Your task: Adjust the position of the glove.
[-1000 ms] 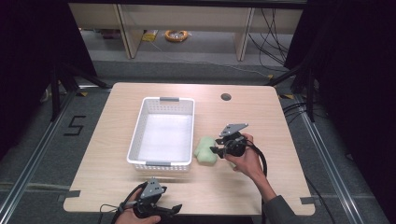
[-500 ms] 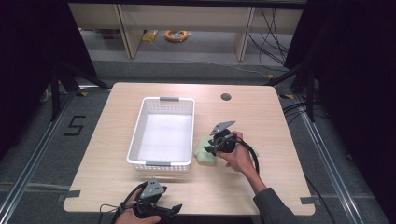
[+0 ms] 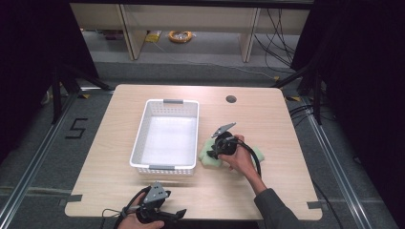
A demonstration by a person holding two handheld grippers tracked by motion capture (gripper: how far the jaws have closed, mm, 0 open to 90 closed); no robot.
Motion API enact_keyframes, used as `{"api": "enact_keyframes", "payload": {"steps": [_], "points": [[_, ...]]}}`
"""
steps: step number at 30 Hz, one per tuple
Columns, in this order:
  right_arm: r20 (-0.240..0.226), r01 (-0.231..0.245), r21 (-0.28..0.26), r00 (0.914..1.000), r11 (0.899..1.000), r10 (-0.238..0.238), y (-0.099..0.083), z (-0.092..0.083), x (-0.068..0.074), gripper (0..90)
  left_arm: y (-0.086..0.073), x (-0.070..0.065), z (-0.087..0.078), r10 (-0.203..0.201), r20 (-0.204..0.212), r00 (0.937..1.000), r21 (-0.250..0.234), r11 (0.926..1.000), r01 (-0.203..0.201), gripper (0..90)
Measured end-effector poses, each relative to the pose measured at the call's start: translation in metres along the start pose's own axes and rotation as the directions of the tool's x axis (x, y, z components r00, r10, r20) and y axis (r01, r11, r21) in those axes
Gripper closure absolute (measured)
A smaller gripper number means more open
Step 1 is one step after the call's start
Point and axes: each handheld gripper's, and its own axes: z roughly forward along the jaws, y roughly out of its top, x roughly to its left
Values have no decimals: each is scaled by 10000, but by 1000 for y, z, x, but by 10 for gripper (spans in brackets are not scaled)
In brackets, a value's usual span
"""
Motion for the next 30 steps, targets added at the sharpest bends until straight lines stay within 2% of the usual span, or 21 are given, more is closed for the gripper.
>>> {"api": "enact_keyframes", "payload": {"steps": [1,2,5,6,7,8,10,11,12,13,14,15,17,18,19,20,22,23,28,29,30], "points": [[145,-147,20,9998,9999,147,-1,2,2,652,0,2,-1,14,-113,9999,246,9997,-11,157],[145,-147,20,9998,9999,147,-1,2,2,652,0,2,-1,14,-113,9999,246,9997,-11,157],[268,-481,-264,9985,9985,488,-4,4,2,733,0,-1,1,-153,-121,9998,-78,9999,152,157],[76,-593,-181,9982,9981,594,-5,2,1,767,0,0,0,11,-10,10000,-10,10000,-11,157],[-37,-591,-440,9983,9973,590,-6,3,0,798,0,-1,1,-113,-2,9999,-86,9999,113,157],[-108,-1017,-208,9948,9946,1015,-7,0,1,823,0,1,0,69,19,10000,113,9999,-69,157],[-130,-1002,-377,9949,9943,997,-9,0,0,849,0,1,-1,149,-2,9999,126,9998,-149,157],[91,-1070,-557,9941,9927,1077,-10,2,0,853,0,1,-1,149,-2,9999,126,9998,-149,157],[-96,-1386,-341,9903,9898,1384,-8,-2,2,857,0,1,0,-103,-157,9998,22,9999,103,157],[2,-1509,-606,9885,9867,1511,-8,-1,3,860,0,0,-1,-76,-24,10000,-110,9999,76,157],[2,-1509,-606,9885,9867,1511,-8,-1,3,860,0,0,-1,-76,-24,10000,-110,9999,76,157],[-246,-1141,-707,9933,9910,1126,-9,-6,4,862,0,0,-1,-83,-65,9999,-130,9999,82,157],[-342,-1095,-796,9937,9908,1071,-9,-9,6,862,0,0,-1,-100,-52,9999,-218,9997,99,157],[-284,-786,-973,9967,9921,762,-9,-17,10,862,0,0,-1,-104,-41,9999,-224,9997,103,157],[-284,-786,-973,9967,9921,762,-9,-17,10,862,0,0,-1,-104,-41,9999,-224,9997,103,156],[-459,-1080,-1180,9936,9871,1032,-11,-28,15,862,0,0,-1,-153,-39,9999,-274,9995,152,157],[-511,-906,-1148,9951,9892,852,-11,-33,15,862,0,0,-1,-164,-41,9999,-290,9994,163,157],[-671,-924,-1399,9942,9858,837,-16,-44,20,862,0,0,-2,-104,-48,9999,-236,9997,103,157],[-865,-986,-1635,9926,9816,853,-26,-59,30,862,0,0,-2,-43,-87,10000,-126,9999,42,156],[-1001,-1115,-1733,9904,9785,951,-32,-66,35,862,0,-2,-1,-277,-44,9996,-190,9994,276,157],[-1001,-1115,-1733,9904,9785,951,-32,-66,35,862,0,-2,-1,-277,-44,9996,-190,9994,276,157]]}}
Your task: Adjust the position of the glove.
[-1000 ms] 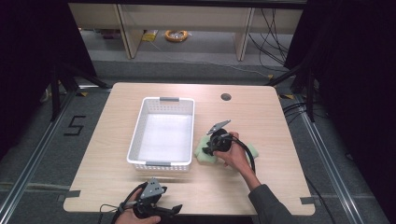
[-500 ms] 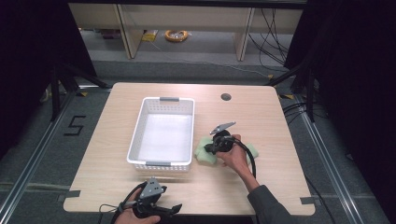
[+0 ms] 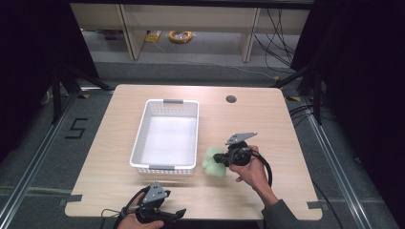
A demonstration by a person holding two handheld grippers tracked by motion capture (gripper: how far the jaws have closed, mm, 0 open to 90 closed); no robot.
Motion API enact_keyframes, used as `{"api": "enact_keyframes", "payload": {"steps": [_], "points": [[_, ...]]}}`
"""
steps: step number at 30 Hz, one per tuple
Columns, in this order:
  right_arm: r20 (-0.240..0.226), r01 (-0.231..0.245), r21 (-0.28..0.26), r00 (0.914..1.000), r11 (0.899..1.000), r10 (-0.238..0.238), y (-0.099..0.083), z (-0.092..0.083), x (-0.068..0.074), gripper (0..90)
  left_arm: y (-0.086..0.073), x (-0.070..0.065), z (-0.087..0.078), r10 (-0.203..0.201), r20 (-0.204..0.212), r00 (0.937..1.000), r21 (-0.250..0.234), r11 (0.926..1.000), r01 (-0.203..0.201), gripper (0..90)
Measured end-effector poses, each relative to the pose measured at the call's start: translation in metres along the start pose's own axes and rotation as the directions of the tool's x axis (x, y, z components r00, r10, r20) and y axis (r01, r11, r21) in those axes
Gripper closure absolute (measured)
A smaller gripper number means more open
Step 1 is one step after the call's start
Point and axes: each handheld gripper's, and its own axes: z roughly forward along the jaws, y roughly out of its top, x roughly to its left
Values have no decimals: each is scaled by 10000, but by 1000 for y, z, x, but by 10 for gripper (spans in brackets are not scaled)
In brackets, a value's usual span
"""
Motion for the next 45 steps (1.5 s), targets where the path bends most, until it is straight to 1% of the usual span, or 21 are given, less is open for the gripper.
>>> {"api": "enact_keyframes", "payload": {"steps": [5,6,10,12,17,18,19,21,24,26,31,34,35,36,37,38,39,40,41,43,45], "points": [[-170,35,-281,9998,9996,-40,-14,-12,9,862,0,2,-1,188,20,9998,65,9998,-188,157],[-84,-294,-351,9995,9989,291,-22,-16,15,862,0,1,-1,214,-28,9998,17,9998,-214,157],[-279,-433,-298,9987,9986,425,-31,-18,19,862,0,1,0,120,-21,9999,120,9999,-120,157],[-111,-920,-238,9957,9955,918,-40,-20,25,862,1,3,-2,395,-22,9992,198,9990,-394,157],[-70,-854,-414,9963,9955,852,-49,-24,30,861,0,2,-1,207,-5,9998,102,9997,-207,156],[-239,-947,-505,9953,9942,936,-52,-24,32,861,0,3,-1,465,-139,9988,284,9985,-461,156],[12,-912,-479,9958,9947,914,-58,-23,36,860,0,0,1,127,-30,9999,134,9998,-126,156],[106,-913,-460,9957,9948,918,-61,-22,38,860,0,1,0,325,-51,9995,141,9994,-324,156],[-202,-1667,-219,9859,9858,1663,-72,-15,40,856,0,1,1,412,-13,9992,256,9988,-411,156],[-31,-1335,-226,9910,9908,1335,-73,-15,38,855,0,1,0,417,20,9991,492,9979,-417,156],[118,-1293,-18,9915,9916,1293,-77,-6,40,845,-1,-5,5,243,-15,9997,6,9997,-243,157],[263,-1278,167,9915,9917,1274,-79,-1,43,824,1,-9,7,613,241,9978,255,9978,-619,182],[175,-1200,152,9926,9927,1198,-79,1,42,815,1,-12,10,555,358,9978,143,9983,-560,207],[329,-1247,-75,9916,9922,1249,-80,3,44,802,2,-15,13,743,356,9966,-107,9972,-739,228],[339,-1217,168,9921,9924,1211,-79,1,44,773,3,-16,13,1031,343,9941,8,9947,-1031,237],[211,-1324,162,9910,9911,1320,-79,1,44,743,4,-19,16,882,368,9954,-295,9958,-871,247],[180,-1344,144,9908,9908,1342,-78,0,44,719,5,-19,16,1141,384,9927,-130,9934,-1137,259],[84,-1393,20,9902,9902,1393,-78,-2,43,697,6,-22,17,835,532,9951,-157,9964,-827,265],[135,-1443,-115,9894,9895,1445,-76,-5,42,687,7,-22,18,1243,347,9916,-86,9922,-1241,272],[73,-1496,-301,9887,9883,1499,-72,-13,41,666,9,-27,23,997,525,9936,-358,9945,-979,295],[257,-934,-694,9951,9932,954,-69,-21,32,666,13,-29,25,1301,571,9899,-127,9915,-1296,304]]}}
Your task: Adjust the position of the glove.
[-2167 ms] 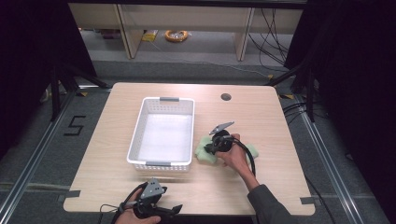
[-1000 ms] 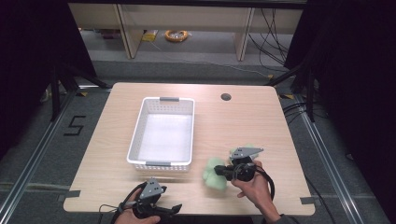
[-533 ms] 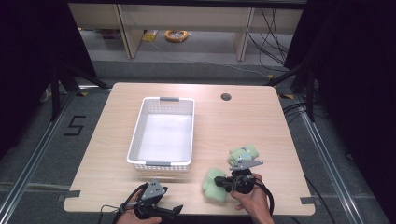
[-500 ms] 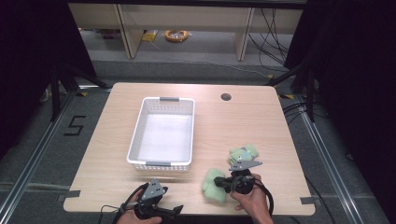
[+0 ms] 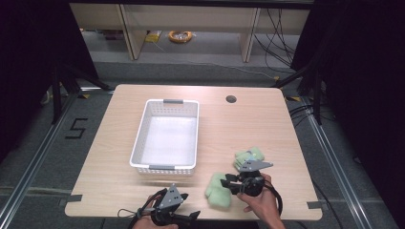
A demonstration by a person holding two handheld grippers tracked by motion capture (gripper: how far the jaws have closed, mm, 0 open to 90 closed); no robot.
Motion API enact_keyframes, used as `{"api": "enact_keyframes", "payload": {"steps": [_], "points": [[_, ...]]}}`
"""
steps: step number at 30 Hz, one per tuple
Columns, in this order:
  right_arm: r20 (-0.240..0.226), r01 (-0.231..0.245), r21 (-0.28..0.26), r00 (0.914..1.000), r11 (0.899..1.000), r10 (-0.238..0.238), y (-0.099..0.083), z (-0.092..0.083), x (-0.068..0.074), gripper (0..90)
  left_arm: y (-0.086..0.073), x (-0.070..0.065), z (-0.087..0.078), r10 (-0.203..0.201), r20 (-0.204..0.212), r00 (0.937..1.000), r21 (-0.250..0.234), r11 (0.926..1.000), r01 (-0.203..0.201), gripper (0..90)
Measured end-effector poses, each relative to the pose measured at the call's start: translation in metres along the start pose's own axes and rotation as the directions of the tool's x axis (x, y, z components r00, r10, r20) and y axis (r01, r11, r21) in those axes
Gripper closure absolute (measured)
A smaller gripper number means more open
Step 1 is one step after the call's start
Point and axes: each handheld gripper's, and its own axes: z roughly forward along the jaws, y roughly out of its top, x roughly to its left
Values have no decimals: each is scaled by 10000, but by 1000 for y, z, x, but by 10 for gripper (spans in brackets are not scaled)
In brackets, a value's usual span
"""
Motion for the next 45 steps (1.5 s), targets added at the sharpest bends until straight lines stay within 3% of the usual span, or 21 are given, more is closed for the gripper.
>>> {"api": "enact_keyframes", "payload": {"steps": [1,2,3,7,9,12,13,14,16,18,19,22,24,25,26,29,30,33,37,41,45], "points": [[92,42,-2,9999,10000,-42,1,-4,-4,670,2,-3,2,-138,118,9998,-268,9995,141,317],[265,-63,-170,9996,9998,68,2,-6,-5,682,6,-2,2,192,123,9997,-167,9997,-190,330],[467,357,-93,9983,9993,-353,3,-8,-12,684,7,-5,4,48,155,9999,-370,9993,-42,340],[425,285,227,9987,9993,-295,7,-6,-23,713,14,-12,15,585,333,9977,18,9983,-586,391],[350,656,220,9972,9976,-663,9,-1,-28,720,17,-15,22,817,257,9963,37,9966,-818,408],[226,876,549,9958,9946,-889,12,7,-28,728,22,-19,30,758,310,9966,-7,9971,-758,440],[150,958,708,9952,9929,-971,14,10,-29,728,24,-17,31,1023,191,9946,91,9947,-1025,451],[103,1008,770,9947,9919,-1019,14,14,-29,728,24,-20,34,737,205,9971,24,9973,-737,460],[-10,976,848,9952,9916,-979,15,21,-30,728,26,-19,38,1074,177,9941,217,9939,-1078,476],[-85,962,1074,9954,9896,-958,16,25,-31,727,27,-21,42,1093,246,9937,384,9932,-1102,480],[-130,1001,1168,9950,9881,-993,16,26,-32,724,27,-23,45,891,249,9957,336,9954,-899,482],[-205,927,1093,9956,9897,-910,14,31,-34,716,29,-21,50,1505,145,9885,806,9852,-1511,501],[-276,828,1360,9964,9872,-797,14,30,-36,724,28,-20,53,1249,26,9922,919,9879,-1246,522],[-285,748,1331,9970,9883,-716,13,30,-37,725,28,-18,54,1311,-158,9912,1081,9858,-1286,550],[-299,660,1332,9976,9889,-626,13,30,-37,725,27,-17,55,1166,-207,9930,949,9889,-1142,581],[-406,427,1326,9985,9902,-376,11,30,-39,725,27,-15,53,1641,-385,9857,1282,9791,-1580,697],[-438,359,1337,9986,9904,-303,11,30,-39,737,28,-16,52,1615,-386,9861,1230,9801,-1557,720],[-624,549,1361,9970,9892,-468,11,29,-36,840,30,-15,50,1977,-464,9792,1275,9734,-1905,779],[-588,413,1285,9977,9908,-340,10,24,-35,869,31,-12,46,1839,-473,9818,1154,9773,-1775,808],[-519,83,852,9986,9963,-39,10,11,-33,873,36,-3,41,1550,-553,9864,905,9846,-1496,814],[-575,-169,244,9982,9996,183,7,-4,-28,874,40,5,38,1561,-680,9854,858,9849,-1501,822]]}}
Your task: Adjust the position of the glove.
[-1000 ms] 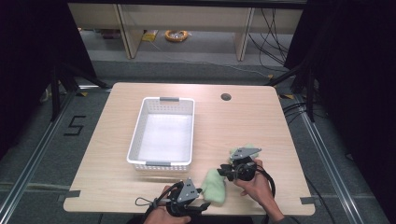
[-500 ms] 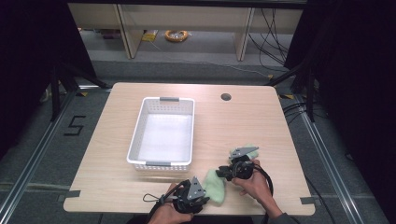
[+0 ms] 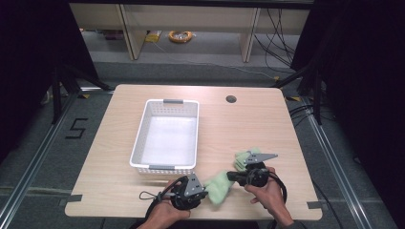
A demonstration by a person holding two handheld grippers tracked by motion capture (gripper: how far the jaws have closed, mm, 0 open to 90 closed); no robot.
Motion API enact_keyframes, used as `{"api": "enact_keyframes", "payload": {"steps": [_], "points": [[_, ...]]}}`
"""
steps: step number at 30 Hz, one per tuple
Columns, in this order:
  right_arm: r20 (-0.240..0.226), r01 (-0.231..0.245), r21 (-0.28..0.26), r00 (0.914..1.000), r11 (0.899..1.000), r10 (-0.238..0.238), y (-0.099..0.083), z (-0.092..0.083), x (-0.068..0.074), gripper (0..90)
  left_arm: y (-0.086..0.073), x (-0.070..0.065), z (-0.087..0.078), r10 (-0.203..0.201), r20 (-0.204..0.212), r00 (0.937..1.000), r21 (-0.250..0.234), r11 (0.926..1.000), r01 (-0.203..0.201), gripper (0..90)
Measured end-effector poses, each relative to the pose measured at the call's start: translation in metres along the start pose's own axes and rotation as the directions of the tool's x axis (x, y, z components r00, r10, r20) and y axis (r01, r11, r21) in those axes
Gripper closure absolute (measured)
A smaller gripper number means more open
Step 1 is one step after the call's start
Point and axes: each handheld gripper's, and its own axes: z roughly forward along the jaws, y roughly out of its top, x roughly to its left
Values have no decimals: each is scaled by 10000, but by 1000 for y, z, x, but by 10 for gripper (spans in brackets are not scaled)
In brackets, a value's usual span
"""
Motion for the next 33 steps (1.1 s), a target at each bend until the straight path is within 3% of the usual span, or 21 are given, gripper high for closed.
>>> {"api": "enact_keyframes", "payload": {"steps": [1,3,4,5,6,7,8,9,10,11,13,15,16,17,20,21,22,23,28,29,33], "points": [[-11,-370,-49,9993,9993,370,-2,-3,4,874,1,3,0,88,-132,9999,39,10000,-88,823],[36,-317,-92,9995,9995,318,-7,-7,6,874,2,7,3,203,-334,9992,9,9998,-203,826],[77,-757,-53,9971,9971,758,-10,-9,11,874,3,8,4,331,-468,9984,12,9995,-331,827],[110,-319,-204,9994,9993,321,-13,-10,8,874,4,10,4,598,-487,9970,185,9981,-590,827],[68,-716,-101,9974,9974,717,-16,-11,12,874,5,10,6,281,-409,9988,65,9996,-278,827],[100,-422,-108,9991,9990,424,-19,-11,10,874,5,11,8,379,-483,9981,144,9992,-372,828],[14,-885,16,9961,9961,885,-22,-13,14,874,6,11,9,342,-352,9988,86,9994,-339,828],[-27,-752,-70,9972,9971,752,-25,-13,14,874,6,11,10,548,-424,9976,129,9984,-543,829],[51,-573,-108,9983,9983,574,-28,-14,13,874,6,9,11,315,-353,9989,90,9995,-312,829],[130,-520,18,9986,9986,519,-30,-15,15,874,7,10,12,687,-368,9970,215,9975,-680,829],[-5,-642,47,9979,9979,642,-33,-15,17,874,6,8,16,388,-402,9984,102,9992,-384,829],[314,-551,178,9980,9983,545,-37,-15,20,871,4,8,19,406,-382,9984,172,9991,-400,827],[188,-632,204,9978,9978,629,-39,-13,21,868,3,8,21,434,-288,9986,220,9988,-427,826],[416,-334,341,9986,9989,319,-40,-13,19,864,1,7,22,553,-316,9980,340,9980,-542,823],[371,-556,489,9979,9973,538,-43,-11,17,844,1,7,20,718,-230,9972,414,9966,-708,804],[495,-559,504,9973,9972,534,-43,-11,17,835,0,6,21,449,-271,9986,327,9985,-440,801],[526,-591,497,9970,9970,565,-44,-11,18,816,0,7,20,685,-505,9964,473,9967,-662,799],[561,-604,443,9967,9972,579,-44,-11,18,790,0,8,19,766,-403,9962,426,9963,-749,793],[489,-838,412,9955,9956,818,-45,-11,20,686,-2,11,15,670,-560,9962,428,9970,-647,696],[396,-745,478,9966,9961,727,-45,-12,19,651,-3,10,14,420,-516,9978,371,9985,-401,678],[465,-985,229,9942,9949,974,-43,-16,19,558,-5,5,6,768,-626,9951,332,9966,-748,637]]}}
